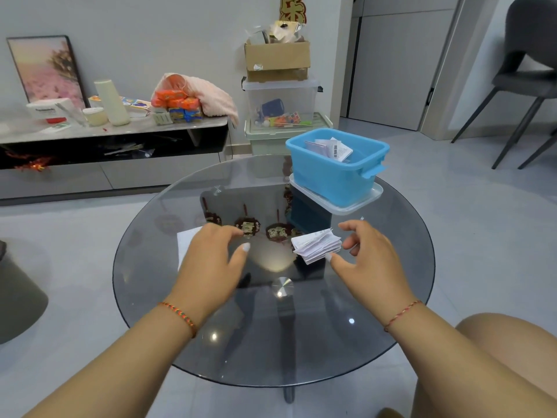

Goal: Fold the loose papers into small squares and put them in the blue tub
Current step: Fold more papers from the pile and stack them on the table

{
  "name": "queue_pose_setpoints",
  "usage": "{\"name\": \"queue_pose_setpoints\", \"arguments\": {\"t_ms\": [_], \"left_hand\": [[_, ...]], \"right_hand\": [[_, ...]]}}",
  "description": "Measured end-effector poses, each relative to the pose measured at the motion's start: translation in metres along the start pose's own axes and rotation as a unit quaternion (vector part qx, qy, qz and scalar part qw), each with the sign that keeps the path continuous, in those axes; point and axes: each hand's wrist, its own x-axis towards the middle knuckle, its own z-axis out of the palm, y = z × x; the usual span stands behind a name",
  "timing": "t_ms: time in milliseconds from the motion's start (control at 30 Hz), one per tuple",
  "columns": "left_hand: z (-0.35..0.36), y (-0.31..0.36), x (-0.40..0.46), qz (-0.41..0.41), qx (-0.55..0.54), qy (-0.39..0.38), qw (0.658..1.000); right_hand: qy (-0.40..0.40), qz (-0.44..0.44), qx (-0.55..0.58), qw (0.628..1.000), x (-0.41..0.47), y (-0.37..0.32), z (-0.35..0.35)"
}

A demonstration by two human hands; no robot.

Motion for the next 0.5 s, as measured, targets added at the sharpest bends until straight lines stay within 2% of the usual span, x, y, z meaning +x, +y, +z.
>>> {"name": "queue_pose_setpoints", "arguments": {"t_ms": [100,233,333,500], "left_hand": [[-0.018,-0.026,-0.017,-0.05,0.042,-0.034,0.997],[-0.039,-0.047,-0.028,-0.076,0.043,-0.134,0.987],[-0.048,-0.05,-0.024,-0.057,0.104,-0.188,0.975],[-0.053,-0.051,-0.014,-0.011,0.223,-0.187,0.957]], "right_hand": [[0.009,-0.015,0.011,1.0,-0.003,-0.003,0.001],[0.006,-0.022,0.027,0.999,-0.007,-0.009,0.001],[-0.006,-0.024,0.04,0.999,-0.01,-0.013,0.004],[-0.025,-0.04,0.06,0.997,-0.017,-0.022,0.009]]}}
